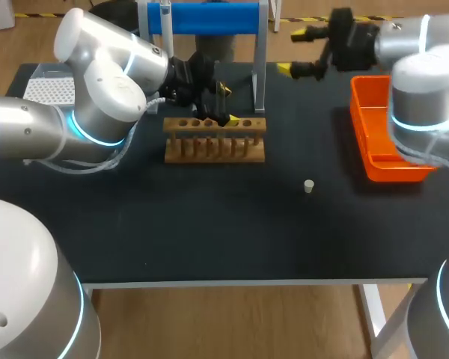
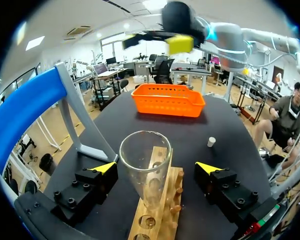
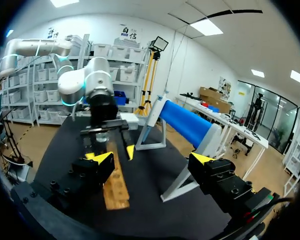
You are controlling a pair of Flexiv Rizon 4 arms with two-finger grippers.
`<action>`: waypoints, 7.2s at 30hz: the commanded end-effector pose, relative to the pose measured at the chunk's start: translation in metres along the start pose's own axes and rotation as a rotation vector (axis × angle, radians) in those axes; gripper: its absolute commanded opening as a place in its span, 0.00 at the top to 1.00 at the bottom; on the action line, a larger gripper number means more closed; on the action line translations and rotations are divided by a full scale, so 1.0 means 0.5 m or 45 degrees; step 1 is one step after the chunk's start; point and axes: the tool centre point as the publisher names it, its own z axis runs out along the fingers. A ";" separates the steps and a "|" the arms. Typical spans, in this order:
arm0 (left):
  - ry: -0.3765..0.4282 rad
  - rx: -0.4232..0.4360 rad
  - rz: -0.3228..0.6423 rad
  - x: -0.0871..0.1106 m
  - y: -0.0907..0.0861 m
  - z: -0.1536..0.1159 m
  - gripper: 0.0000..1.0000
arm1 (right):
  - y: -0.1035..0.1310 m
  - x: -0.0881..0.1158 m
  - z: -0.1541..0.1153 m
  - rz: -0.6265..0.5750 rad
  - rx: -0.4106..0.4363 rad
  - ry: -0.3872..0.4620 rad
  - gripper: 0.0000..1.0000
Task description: Invert the test tube, pick up the pipette, mount the tip to pipette, aspirate from beaker and dispense into the tube, eject the tip, return the pipette, and cap with the stopper.
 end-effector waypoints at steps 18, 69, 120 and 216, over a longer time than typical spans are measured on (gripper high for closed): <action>0.003 0.000 -0.001 -0.001 0.000 0.000 0.00 | -0.203 0.211 -0.198 0.037 0.051 0.086 0.00; 0.003 0.000 -0.001 -0.001 0.000 0.000 0.00 | -0.399 0.332 -0.111 0.252 0.372 -0.209 0.00; 0.003 0.000 -0.001 -0.001 0.000 0.000 0.00 | -0.450 0.332 -0.064 0.299 0.421 -0.250 0.00; 0.003 0.000 -0.001 -0.001 0.000 0.000 0.00 | -0.297 0.273 -0.090 0.245 0.249 -0.104 1.00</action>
